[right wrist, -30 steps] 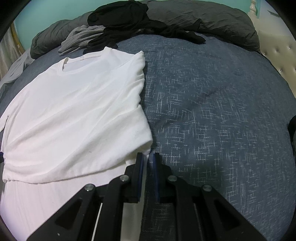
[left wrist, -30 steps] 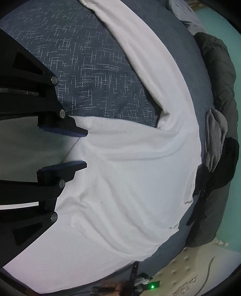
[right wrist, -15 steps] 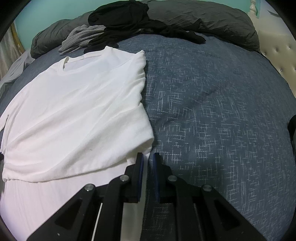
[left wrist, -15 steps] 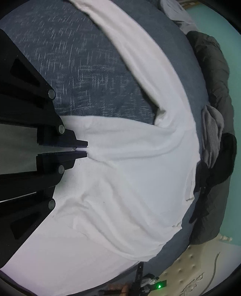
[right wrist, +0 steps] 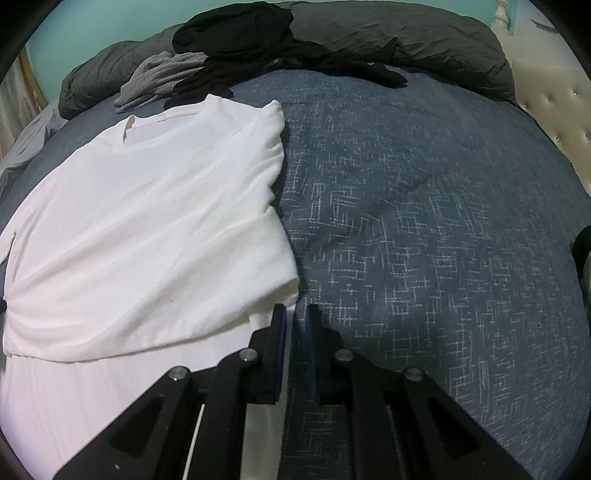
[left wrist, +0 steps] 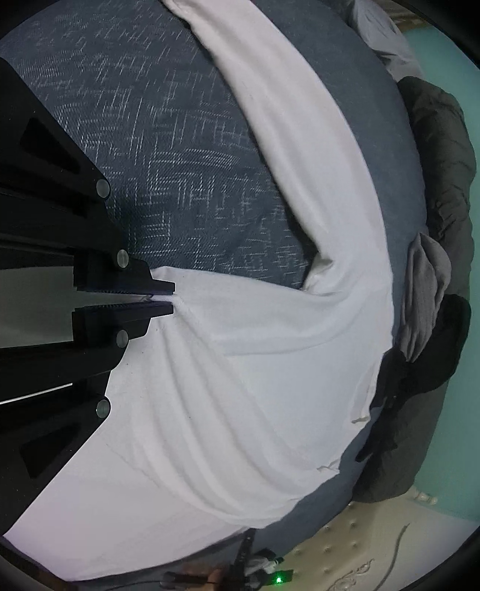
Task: Fold clothes
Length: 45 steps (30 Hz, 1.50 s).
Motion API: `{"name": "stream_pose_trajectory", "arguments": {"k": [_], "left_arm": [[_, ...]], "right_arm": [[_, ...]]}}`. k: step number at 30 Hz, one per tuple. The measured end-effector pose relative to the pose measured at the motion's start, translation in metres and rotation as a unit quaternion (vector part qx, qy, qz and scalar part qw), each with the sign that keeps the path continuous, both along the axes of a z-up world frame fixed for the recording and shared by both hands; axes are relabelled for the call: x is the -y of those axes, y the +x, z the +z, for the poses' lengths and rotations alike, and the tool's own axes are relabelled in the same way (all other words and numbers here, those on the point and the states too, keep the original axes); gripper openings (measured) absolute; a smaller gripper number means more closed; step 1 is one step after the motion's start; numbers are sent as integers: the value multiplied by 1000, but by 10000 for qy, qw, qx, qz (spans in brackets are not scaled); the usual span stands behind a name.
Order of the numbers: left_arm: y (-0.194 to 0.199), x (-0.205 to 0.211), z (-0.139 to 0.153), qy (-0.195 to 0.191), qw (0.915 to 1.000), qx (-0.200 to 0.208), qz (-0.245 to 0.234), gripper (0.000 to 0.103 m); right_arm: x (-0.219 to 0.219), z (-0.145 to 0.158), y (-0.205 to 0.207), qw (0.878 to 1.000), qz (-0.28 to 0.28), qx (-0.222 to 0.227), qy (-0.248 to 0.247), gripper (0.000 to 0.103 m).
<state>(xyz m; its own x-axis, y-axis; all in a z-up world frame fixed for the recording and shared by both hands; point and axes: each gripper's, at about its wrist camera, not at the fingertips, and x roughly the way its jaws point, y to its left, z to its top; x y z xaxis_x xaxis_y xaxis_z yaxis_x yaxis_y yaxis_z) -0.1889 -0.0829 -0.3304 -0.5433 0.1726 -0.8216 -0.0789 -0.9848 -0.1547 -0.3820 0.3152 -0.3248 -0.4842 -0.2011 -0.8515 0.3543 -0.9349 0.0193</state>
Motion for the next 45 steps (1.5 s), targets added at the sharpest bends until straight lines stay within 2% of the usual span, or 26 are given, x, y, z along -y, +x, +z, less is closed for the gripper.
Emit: {"name": "stream_pose_trajectory", "arguments": {"k": [3, 6, 8, 11, 15, 23, 25, 29, 31, 38, 42, 45], "left_arm": [[7, 3, 17, -141, 9996, -167, 195, 6], [11, -5, 27, 247, 9994, -254, 4, 6], [11, -19, 23, 423, 9986, -177, -259, 6], [11, -38, 3, 450, 9976, 118, -516, 6], [8, -49, -20, 398, 9966, 413, -598, 6], [6, -57, -26, 334, 9958, 449, -720, 6], [2, -54, -28, 468, 9953, 496, -691, 6], [-3, -54, -31, 539, 9948, 515, -694, 6], [25, -27, -28, 555, 9949, 491, -691, 6], [29, -23, -27, 582, 9947, 490, -692, 7], [28, -27, -26, 516, 9951, 454, -705, 7], [29, -26, -26, 513, 9953, 443, -699, 7]], "right_arm": [[-4, 0, 0, 9999, -85, -12, -55, 10], [-6, -2, -1, 9999, -129, 22, -69, 10], [-7, -4, -2, 9998, -177, 53, -100, 10], [-9, -2, -2, 9993, -229, 34, -293, 10], [-6, 0, -4, 9995, -207, -7, -249, 10], [-5, 1, -6, 9995, -163, 32, -253, 11], [-6, 1, -5, 9995, -114, 47, -275, 14], [-6, 5, -4, 9996, -41, -35, -264, 28], [-5, 4, -5, 9997, -56, -37, -232, 29], [6, -6, -11, 9999, -13, -22, 119, 29], [9, -6, -12, 9999, 5, -137, 102, 28], [12, -7, -13, 9999, 103, -104, 47, 11]]}}
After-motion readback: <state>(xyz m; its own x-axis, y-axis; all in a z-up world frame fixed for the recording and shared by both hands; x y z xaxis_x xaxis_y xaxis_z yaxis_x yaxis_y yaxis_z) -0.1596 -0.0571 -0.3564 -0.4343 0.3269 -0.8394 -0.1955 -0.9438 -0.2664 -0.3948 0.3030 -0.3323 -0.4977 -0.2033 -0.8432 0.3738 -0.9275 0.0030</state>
